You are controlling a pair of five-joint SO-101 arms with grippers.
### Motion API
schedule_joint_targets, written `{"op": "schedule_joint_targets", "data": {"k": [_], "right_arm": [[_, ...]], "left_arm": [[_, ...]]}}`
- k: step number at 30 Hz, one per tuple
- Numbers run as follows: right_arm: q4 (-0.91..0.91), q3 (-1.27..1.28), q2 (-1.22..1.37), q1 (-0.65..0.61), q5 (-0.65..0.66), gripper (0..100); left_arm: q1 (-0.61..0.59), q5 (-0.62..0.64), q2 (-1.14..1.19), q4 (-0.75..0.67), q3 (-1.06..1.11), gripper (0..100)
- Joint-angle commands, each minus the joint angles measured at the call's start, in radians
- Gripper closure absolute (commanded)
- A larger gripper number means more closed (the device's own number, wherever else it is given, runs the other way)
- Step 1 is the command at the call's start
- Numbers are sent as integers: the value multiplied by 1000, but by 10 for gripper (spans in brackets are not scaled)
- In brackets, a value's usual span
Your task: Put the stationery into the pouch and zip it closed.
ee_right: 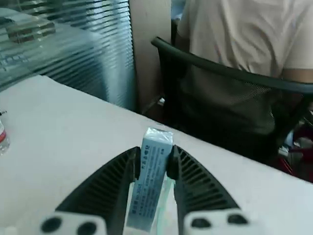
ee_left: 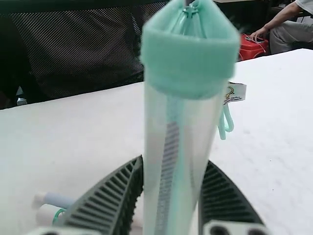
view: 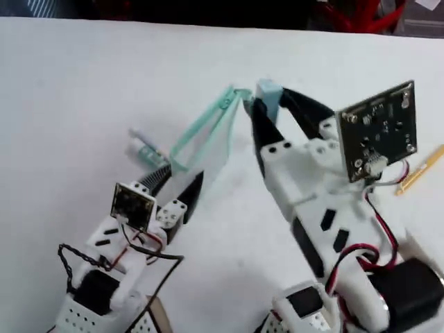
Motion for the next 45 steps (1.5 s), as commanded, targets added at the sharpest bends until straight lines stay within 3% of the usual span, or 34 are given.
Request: {"op": "schedule_joint_targets", "data": {"k": [1,10,20,27,31,36,42,45], "right_arm": [[-124,35,47,-48,-11,981],[-285,147,124,-180,-5,981],[-332,423,41,-183,-2,981],[-437,600,-59,-186,72,981],[-510,647,-64,-186,72,981],[-464,675,-74,-188,78,964],[-283,582,-74,-188,78,772],[-209,497,-74,-188,78,746]], "left_arm": [[-5,8,10,-6,-2,827],[-5,5,10,-6,-2,827],[-5,5,10,-8,-2,827],[-5,11,10,-8,-2,826],[-7,48,10,0,-9,777],[-74,91,10,-8,-18,770],[-76,91,10,-2,-25,771],[-76,91,10,-2,-25,771]]}}
